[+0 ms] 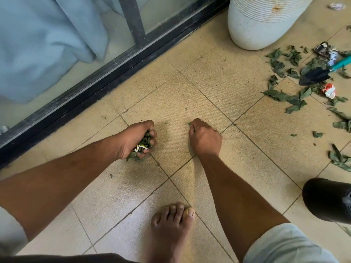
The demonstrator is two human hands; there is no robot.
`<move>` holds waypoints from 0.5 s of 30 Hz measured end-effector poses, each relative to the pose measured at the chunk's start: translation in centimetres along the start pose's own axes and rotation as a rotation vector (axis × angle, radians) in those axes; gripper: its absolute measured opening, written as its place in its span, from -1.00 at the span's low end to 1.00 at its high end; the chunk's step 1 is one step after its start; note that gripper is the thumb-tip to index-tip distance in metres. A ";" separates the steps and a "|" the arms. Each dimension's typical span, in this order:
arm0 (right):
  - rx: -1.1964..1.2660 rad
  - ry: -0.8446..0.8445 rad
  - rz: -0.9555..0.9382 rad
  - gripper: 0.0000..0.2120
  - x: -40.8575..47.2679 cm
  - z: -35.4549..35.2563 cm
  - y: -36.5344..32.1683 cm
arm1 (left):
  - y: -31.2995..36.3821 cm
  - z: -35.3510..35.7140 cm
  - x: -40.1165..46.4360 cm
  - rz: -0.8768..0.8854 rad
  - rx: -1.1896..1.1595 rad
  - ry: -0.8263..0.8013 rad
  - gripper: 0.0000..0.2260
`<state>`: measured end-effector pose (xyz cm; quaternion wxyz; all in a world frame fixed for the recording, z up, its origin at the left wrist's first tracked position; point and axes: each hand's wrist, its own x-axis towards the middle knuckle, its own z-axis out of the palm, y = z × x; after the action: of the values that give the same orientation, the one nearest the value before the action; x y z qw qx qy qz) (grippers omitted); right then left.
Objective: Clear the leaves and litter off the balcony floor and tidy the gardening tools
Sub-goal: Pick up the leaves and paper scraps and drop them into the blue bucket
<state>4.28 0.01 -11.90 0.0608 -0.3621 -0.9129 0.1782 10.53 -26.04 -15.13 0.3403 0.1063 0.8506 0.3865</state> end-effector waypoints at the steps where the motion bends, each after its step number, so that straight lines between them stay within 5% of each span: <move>1: -0.007 -0.038 -0.013 -0.82 0.3 0.0 0.0 | 0.0 0.0 0.0 -0.001 -0.002 0.004 -0.84; 11: 0.194 -0.004 0.165 -0.87 1.9 0.3 -0.1 | -0.6 -0.3 0.1 0.021 0.015 0.010 -0.91; 15: 0.559 -0.056 0.297 -0.87 2.1 -1.1 -1.0 | -0.3 -0.3 0.2 0.067 0.007 0.080 -0.91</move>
<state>2.38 1.11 -10.59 0.1059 -0.4555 -0.7672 0.4390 10.21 -26.29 -15.36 0.2926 0.1204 0.8608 0.3987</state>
